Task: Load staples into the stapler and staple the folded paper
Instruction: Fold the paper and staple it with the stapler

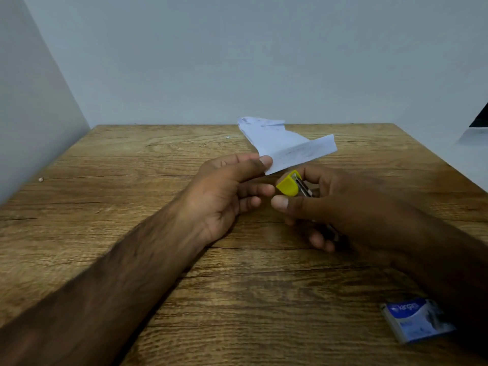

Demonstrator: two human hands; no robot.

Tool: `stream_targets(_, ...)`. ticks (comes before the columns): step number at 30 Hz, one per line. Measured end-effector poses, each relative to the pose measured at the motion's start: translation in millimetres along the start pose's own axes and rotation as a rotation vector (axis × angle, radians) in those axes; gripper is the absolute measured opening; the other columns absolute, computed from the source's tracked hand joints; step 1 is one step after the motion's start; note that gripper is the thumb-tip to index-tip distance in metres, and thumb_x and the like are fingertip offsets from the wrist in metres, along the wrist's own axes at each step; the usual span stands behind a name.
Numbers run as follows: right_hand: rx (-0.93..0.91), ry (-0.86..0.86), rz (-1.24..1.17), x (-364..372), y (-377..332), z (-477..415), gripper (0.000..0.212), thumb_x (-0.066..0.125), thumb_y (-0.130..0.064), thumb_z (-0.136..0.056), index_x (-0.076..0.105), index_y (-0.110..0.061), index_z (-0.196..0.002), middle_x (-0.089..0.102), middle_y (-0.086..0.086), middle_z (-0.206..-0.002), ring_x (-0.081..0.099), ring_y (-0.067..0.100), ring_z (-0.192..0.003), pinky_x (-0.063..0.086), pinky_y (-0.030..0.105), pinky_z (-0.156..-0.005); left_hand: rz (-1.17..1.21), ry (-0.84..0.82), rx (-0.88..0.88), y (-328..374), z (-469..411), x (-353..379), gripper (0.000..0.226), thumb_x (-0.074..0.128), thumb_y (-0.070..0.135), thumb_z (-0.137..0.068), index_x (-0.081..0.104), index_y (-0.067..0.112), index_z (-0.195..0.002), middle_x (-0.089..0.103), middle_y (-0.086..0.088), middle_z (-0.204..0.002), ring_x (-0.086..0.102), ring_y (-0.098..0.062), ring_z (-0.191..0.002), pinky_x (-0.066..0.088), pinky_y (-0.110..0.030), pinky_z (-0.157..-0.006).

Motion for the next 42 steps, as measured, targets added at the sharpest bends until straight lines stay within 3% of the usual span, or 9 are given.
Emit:
stream_targets(3,-0.024,0.002,0.013,2,-1,-1,0.024,0.084,-0.041,-0.073,0.073,-0.029,-0.091,0.067,0.0,-0.065,0.052,0.007,-0.04,0.038,0.019,-0.036,0.029,-0.04,-0.001,0,1,3,0.029,0.074,0.013,-0.088,0.066,0.009,-0.116,0.069,-0.005,-0.079,0.065,-0.01,-0.051,0.051,-0.021,-0.046)
stream_targets(7,0.001,0.01,-0.044,-2,-4,0,0.003,0.08,-0.026,-0.083,0.077,-0.028,-0.084,0.073,0.002,-0.068,0.065,0.013,-0.05,0.05,0.024,-0.043,0.046,-0.042,-0.003,-1,2,5,0.031,0.073,0.012,-0.088,0.066,0.007,-0.118,0.068,-0.004,-0.077,0.062,-0.009,-0.05,0.049,-0.02,-0.042)
stream_targets(11,-0.025,0.093,0.053,-2,-2,0,0.022,0.081,-0.02,-0.083,0.069,-0.036,-0.074,0.079,0.007,-0.073,0.064,0.013,-0.043,0.047,0.023,-0.039,0.04,-0.015,0.006,0,1,4,0.023,0.076,0.015,-0.085,0.07,0.012,-0.107,0.07,0.004,-0.074,0.061,-0.006,-0.047,0.046,-0.019,-0.04)
stream_targets(15,-0.044,0.146,0.118,-2,0,-4,0.016,0.078,-0.042,-0.075,0.069,-0.033,-0.084,0.068,-0.002,-0.065,0.057,0.007,-0.048,0.043,0.023,-0.043,0.044,-0.004,0.011,-2,0,4,0.028,0.077,0.017,-0.083,0.069,0.013,-0.11,0.071,0.006,-0.069,0.058,-0.005,-0.045,0.042,-0.018,-0.038)
stream_targets(18,0.027,0.121,-0.019,1,-5,-3,0.023,0.068,-0.05,-0.083,0.068,-0.029,-0.074,0.064,-0.002,-0.065,0.056,0.01,-0.054,0.045,0.028,-0.048,0.067,-0.021,0.026,-2,0,5,0.032,0.079,0.018,-0.083,0.07,0.011,-0.112,0.071,0.006,-0.073,0.057,-0.006,-0.047,0.044,-0.02,-0.04)
stream_targets(25,0.053,0.09,-0.253,3,-8,-2,0.037,0.051,-0.05,-0.099,0.062,-0.014,-0.097,0.062,0.003,-0.07,0.053,0.014,-0.057,0.042,0.03,-0.051,0.086,-0.073,0.061,-8,3,15,0.043,0.076,0.015,-0.086,0.063,0.0,-0.124,0.067,-0.001,-0.074,0.059,-0.007,-0.05,0.047,-0.02,-0.042)
stream_targets(29,-0.033,0.068,-0.251,2,-8,-4,0.04,0.056,-0.056,-0.088,0.067,-0.019,-0.1,0.064,0.0,-0.073,0.055,0.011,-0.059,0.045,0.028,-0.051,0.082,-0.122,0.068,-8,7,18,0.037,0.073,0.013,-0.088,0.061,-0.002,-0.12,0.064,-0.012,-0.071,0.059,-0.011,-0.051,0.049,-0.02,-0.043)
stream_targets(34,-0.094,0.055,-0.234,-2,-4,-8,0.035,0.069,-0.058,-0.076,0.076,-0.025,-0.086,0.071,-0.001,-0.078,0.062,0.009,-0.062,0.048,0.025,-0.052,0.115,-0.111,0.086,-8,7,16,0.026,0.075,0.011,-0.083,0.063,0.007,-0.106,0.065,-0.008,-0.061,0.058,-0.008,-0.045,0.049,-0.019,-0.041)
stream_targets(42,-0.126,0.126,-0.257,-5,2,-10,0.045,0.076,-0.05,-0.072,0.076,-0.013,-0.099,0.076,0.002,-0.084,0.068,0.012,-0.068,0.051,0.027,-0.054,0.005,-0.071,0.155,-9,5,11,0.025,0.074,0.014,-0.087,0.072,-0.002,-0.107,0.074,-0.01,-0.071,0.065,-0.012,-0.048,0.054,-0.023,-0.046)
Point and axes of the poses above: each hand's wrist, its own z-axis away from the middle knuckle, its own x-axis out of the palm, y = z × x, the point moved 1 cm from there along -z, towards the middle knuckle
